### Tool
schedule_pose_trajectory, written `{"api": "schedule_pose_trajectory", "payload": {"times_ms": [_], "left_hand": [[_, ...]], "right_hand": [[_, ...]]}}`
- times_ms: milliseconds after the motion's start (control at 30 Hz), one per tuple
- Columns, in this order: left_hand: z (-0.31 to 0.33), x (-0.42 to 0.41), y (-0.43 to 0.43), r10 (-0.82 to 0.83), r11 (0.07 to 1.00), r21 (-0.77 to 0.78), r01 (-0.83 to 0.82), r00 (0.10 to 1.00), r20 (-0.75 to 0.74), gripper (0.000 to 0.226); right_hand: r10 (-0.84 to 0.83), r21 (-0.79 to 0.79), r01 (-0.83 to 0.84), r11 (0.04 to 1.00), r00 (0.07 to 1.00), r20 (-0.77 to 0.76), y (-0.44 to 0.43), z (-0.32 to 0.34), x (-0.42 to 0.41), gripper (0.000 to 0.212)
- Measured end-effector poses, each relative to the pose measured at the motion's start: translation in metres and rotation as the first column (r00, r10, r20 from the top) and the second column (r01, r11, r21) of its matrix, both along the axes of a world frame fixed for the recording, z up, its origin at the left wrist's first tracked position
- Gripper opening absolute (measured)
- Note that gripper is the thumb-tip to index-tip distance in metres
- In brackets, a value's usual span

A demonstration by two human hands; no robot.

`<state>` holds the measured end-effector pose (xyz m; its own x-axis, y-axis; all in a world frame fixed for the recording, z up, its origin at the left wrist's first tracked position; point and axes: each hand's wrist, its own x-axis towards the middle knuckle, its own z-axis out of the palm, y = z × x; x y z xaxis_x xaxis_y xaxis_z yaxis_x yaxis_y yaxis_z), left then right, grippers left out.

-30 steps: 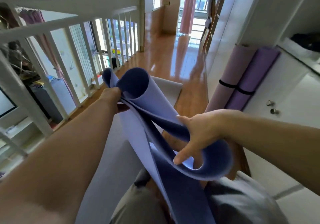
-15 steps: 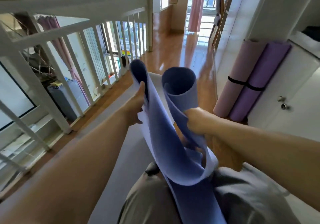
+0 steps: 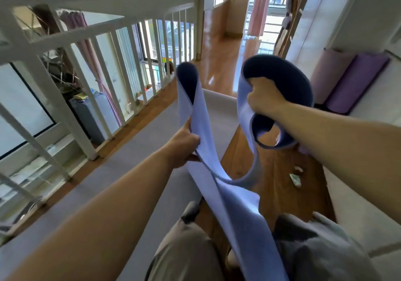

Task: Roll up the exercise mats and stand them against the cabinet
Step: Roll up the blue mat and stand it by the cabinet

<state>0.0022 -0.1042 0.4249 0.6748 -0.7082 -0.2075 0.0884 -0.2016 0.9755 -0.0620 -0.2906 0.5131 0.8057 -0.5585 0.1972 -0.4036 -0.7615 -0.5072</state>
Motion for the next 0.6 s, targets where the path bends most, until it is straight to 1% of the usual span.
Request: {"api": "schedule_pose_trajectory", "payload": {"times_ms": [33, 67, 100, 133, 200, 267, 300, 333, 367, 400, 467, 500, 567, 600], "left_hand": [[0.009, 0.003, -0.008, 0.065, 0.996, -0.051, -0.067, 0.997, -0.038, 0.077], [0.018, 0.009, -0.016, 0.135, 0.986, -0.085, -0.14, 0.989, -0.064, 0.07], [0.031, 0.015, -0.024, 0.171, 0.977, -0.112, -0.18, 0.982, -0.082, 0.063], [0.045, 0.019, -0.032, 0.163, 0.973, -0.151, -0.177, 0.982, -0.099, 0.057], [0.071, 0.029, -0.047, 0.084, 0.952, -0.276, -0.135, 0.979, -0.186, 0.053], [0.089, 0.037, -0.058, 0.059, 0.93, -0.335, -0.15, 0.962, -0.267, 0.052], [0.094, 0.042, -0.062, 0.065, 0.923, -0.345, -0.167, 0.955, -0.289, 0.052], [0.097, 0.045, -0.064, 0.07, 0.917, -0.355, -0.184, 0.948, -0.31, 0.051], [0.096, 0.048, -0.065, 0.075, 0.913, -0.357, -0.197, 0.941, -0.329, 0.048], [0.093, 0.051, -0.064, 0.078, 0.914, -0.35, -0.204, 0.937, -0.341, 0.042], [0.077, 0.055, -0.057, 0.072, 0.939, -0.293, -0.181, 0.935, -0.347, 0.028], [0.067, 0.055, -0.052, 0.1, 0.953, -0.233, -0.192, 0.93, -0.354, 0.027], [0.038, 0.055, -0.041, 0.208, 0.965, -0.073, -0.251, 0.906, -0.368, 0.021], [0.023, 0.056, -0.035, 0.264, 0.96, 0.015, -0.28, 0.882, -0.39, 0.02]], "right_hand": [[-0.008, 0.008, 0.008, 1.0, 0.999, 0.041, -0.003, 0.01, 0.007, 0.02], [-0.019, 0.017, 0.017, 1.0, 0.996, 0.084, -0.007, 0.022, 0.016, 0.027], [-0.015, -0.008, 0.016, 1.0, 0.993, 0.115, -0.01, 0.035, 0.022, 0.036], [-0.001, -0.06, 0.009, 0.998, 0.992, 0.127, -0.013, 0.05, 0.03, 0.04], [0.037, -0.171, -0.019, 0.985, 0.994, 0.106, -0.014, 0.08, 0.044, 0.042], [0.065, -0.25, -0.026, 0.968, 0.987, 0.147, -0.017, 0.106, 0.056, 0.037], [0.085, -0.309, -0.03, 0.95, 0.982, 0.166, -0.015, 0.117, 0.06, 0.028], [0.108, -0.354, -0.045, 0.934, 0.981, 0.163, -0.014, 0.123, 0.064, 0.016], [0.135, -0.38, -0.069, 0.922, 0.979, 0.15, -0.011, 0.125, 0.068, 0.009], [0.166, -0.373, -0.106, 0.922, 0.977, 0.133, -0.009, 0.121, 0.074, 0.01], [0.213, -0.322, -0.175, 0.93, 0.973, 0.084, 0.0, 0.098, 0.084, 0.024], [0.242, -0.29, -0.216, 0.932, 0.969, 0.057, 0.003, 0.079, 0.091, 0.023], [0.3, -0.211, -0.297, 0.931, 0.954, -0.016, 0.01, 0.035, 0.103, 0.013], [0.341, -0.157, -0.345, 0.925, 0.939, -0.05, 0.015, 0.014, 0.106, 0.019]]}}
